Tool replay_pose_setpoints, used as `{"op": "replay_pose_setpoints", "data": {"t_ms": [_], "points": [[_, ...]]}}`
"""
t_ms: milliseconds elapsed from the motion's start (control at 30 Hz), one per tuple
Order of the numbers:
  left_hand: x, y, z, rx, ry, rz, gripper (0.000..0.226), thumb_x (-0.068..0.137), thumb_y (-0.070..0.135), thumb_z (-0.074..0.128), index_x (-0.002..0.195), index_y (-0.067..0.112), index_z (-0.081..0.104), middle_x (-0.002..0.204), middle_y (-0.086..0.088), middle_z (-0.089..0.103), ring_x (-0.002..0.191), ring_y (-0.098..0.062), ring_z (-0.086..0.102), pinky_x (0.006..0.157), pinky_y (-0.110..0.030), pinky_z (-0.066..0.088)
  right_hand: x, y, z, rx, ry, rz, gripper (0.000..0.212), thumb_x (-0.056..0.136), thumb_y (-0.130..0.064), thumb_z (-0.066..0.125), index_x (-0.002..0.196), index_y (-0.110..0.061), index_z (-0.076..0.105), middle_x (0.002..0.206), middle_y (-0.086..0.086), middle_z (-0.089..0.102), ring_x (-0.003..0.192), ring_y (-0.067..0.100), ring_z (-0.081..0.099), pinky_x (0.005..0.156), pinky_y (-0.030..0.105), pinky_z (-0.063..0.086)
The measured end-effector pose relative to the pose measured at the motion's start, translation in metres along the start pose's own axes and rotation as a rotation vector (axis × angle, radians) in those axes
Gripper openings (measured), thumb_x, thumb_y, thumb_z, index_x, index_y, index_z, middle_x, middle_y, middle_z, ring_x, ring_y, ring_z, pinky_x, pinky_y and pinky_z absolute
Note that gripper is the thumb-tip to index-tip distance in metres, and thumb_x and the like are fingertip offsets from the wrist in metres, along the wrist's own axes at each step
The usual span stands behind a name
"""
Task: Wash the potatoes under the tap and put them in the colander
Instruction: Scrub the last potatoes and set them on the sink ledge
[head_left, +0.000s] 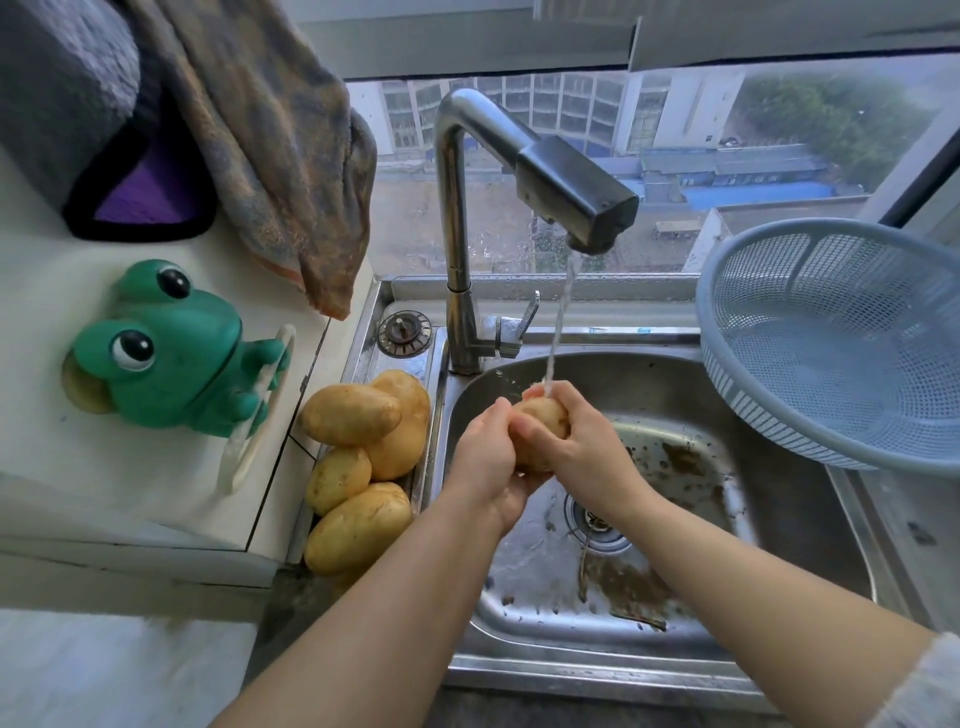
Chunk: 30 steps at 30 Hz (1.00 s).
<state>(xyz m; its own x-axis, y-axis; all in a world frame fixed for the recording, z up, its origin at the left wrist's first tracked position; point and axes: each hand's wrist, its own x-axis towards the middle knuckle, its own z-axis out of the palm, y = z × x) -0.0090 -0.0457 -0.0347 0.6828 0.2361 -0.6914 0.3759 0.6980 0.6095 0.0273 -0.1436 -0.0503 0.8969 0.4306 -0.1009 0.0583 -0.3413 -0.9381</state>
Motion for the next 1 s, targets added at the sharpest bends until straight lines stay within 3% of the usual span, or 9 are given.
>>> {"op": "replay_pose_setpoints", "data": {"t_ms": [100, 167, 333, 467, 600, 733, 833, 933, 1000], "points": [[-0.004, -0.008, 0.002, 0.018, -0.013, 0.045, 0.037, 0.106, 0.029, 0.034, 0.132, 0.009, 0.049, 0.12, -0.023, 0.06, 0.103, -0.03, 0.064, 0.063, -0.037, 0.059, 0.008, -0.002, 0.003, 0.087, 0.103, 0.082, 0.019, 0.092, -0.037, 0.052, 0.091, -0.025, 0.066, 0.085, -0.005, 0.066, 0.083, 0.012, 0.062, 0.073, 0.029, 0.051], [-0.007, -0.008, 0.003, 0.035, -0.021, 0.06, 0.035, 0.106, 0.028, 0.035, 0.134, 0.01, 0.046, 0.122, -0.023, 0.057, 0.104, -0.031, 0.063, 0.069, -0.039, 0.059, 0.012, -0.004, 0.002, 0.193, 0.119, 0.157, 0.03, 0.099, -0.025, 0.043, 0.085, -0.018, 0.069, 0.083, 0.0, 0.067, 0.082, 0.015, 0.062, 0.073, 0.034, 0.052], [-0.01, -0.002, -0.001, 0.053, -0.038, 0.068, 0.032, 0.105, 0.026, 0.038, 0.135, 0.015, 0.042, 0.119, -0.018, 0.055, 0.104, -0.032, 0.061, 0.081, -0.047, 0.056, 0.01, -0.005, -0.008, 0.239, 0.018, 0.284, 0.043, 0.105, -0.032, 0.029, 0.098, -0.018, 0.068, 0.093, 0.007, 0.064, 0.081, 0.019, 0.062, 0.065, 0.035, 0.054], [-0.007, 0.0, -0.006, 0.034, 0.008, 0.109, 0.029, 0.104, 0.025, 0.042, 0.133, 0.02, 0.043, 0.123, -0.018, 0.054, 0.105, -0.032, 0.06, 0.078, -0.044, 0.057, 0.005, -0.004, -0.004, 0.158, 0.066, 0.224, 0.037, 0.105, -0.035, 0.032, 0.111, -0.018, 0.064, 0.097, 0.0, 0.062, 0.092, 0.015, 0.06, 0.074, 0.031, 0.055], [-0.01, -0.004, -0.005, 0.128, 0.001, 0.219, 0.026, 0.099, 0.018, 0.052, 0.125, 0.017, 0.05, 0.117, -0.016, 0.061, 0.101, -0.026, 0.065, 0.075, -0.036, 0.057, 0.001, -0.003, 0.015, 0.141, 0.066, 0.138, 0.047, 0.09, -0.053, 0.048, 0.121, -0.02, 0.06, 0.111, 0.001, 0.064, 0.106, 0.018, 0.061, 0.093, 0.04, 0.052], [-0.011, -0.01, -0.003, 0.295, -0.002, 0.381, 0.016, 0.096, 0.017, 0.057, 0.107, 0.029, 0.057, 0.126, -0.015, 0.056, 0.11, -0.026, 0.063, 0.089, -0.041, 0.057, 0.007, -0.008, 0.018, 0.253, 0.189, 0.139, 0.033, 0.101, -0.034, 0.042, 0.1, -0.014, 0.067, 0.093, 0.006, 0.069, 0.091, 0.023, 0.067, 0.081, 0.04, 0.057], [-0.012, -0.007, -0.005, 0.325, -0.006, 0.433, 0.021, 0.096, 0.014, 0.056, 0.103, 0.034, 0.058, 0.131, -0.016, 0.048, 0.112, -0.029, 0.06, 0.09, -0.042, 0.056, 0.017, -0.004, 0.015, 0.382, 0.229, 0.295, 0.041, 0.104, -0.032, 0.034, 0.092, -0.014, 0.069, 0.097, 0.016, 0.069, 0.092, 0.03, 0.067, 0.078, 0.043, 0.058], [-0.013, -0.003, -0.006, 0.321, -0.043, 0.45, 0.025, 0.097, 0.012, 0.053, 0.103, 0.036, 0.058, 0.132, -0.016, 0.046, 0.114, -0.03, 0.058, 0.093, -0.043, 0.055, 0.021, -0.007, 0.009, 0.548, 0.193, 0.434, 0.037, 0.103, -0.036, 0.037, 0.094, -0.015, 0.067, 0.108, 0.019, 0.065, 0.1, 0.034, 0.065, 0.082, 0.045, 0.058], [-0.013, -0.001, -0.006, 0.308, -0.031, 0.442, 0.024, 0.098, 0.014, 0.053, 0.104, 0.036, 0.057, 0.132, -0.017, 0.046, 0.114, -0.03, 0.059, 0.092, -0.042, 0.055, 0.02, -0.005, 0.01, 0.493, 0.208, 0.379, 0.03, 0.101, -0.038, 0.042, 0.105, -0.017, 0.063, 0.111, 0.013, 0.062, 0.105, 0.031, 0.063, 0.088, 0.049, 0.056]]}}
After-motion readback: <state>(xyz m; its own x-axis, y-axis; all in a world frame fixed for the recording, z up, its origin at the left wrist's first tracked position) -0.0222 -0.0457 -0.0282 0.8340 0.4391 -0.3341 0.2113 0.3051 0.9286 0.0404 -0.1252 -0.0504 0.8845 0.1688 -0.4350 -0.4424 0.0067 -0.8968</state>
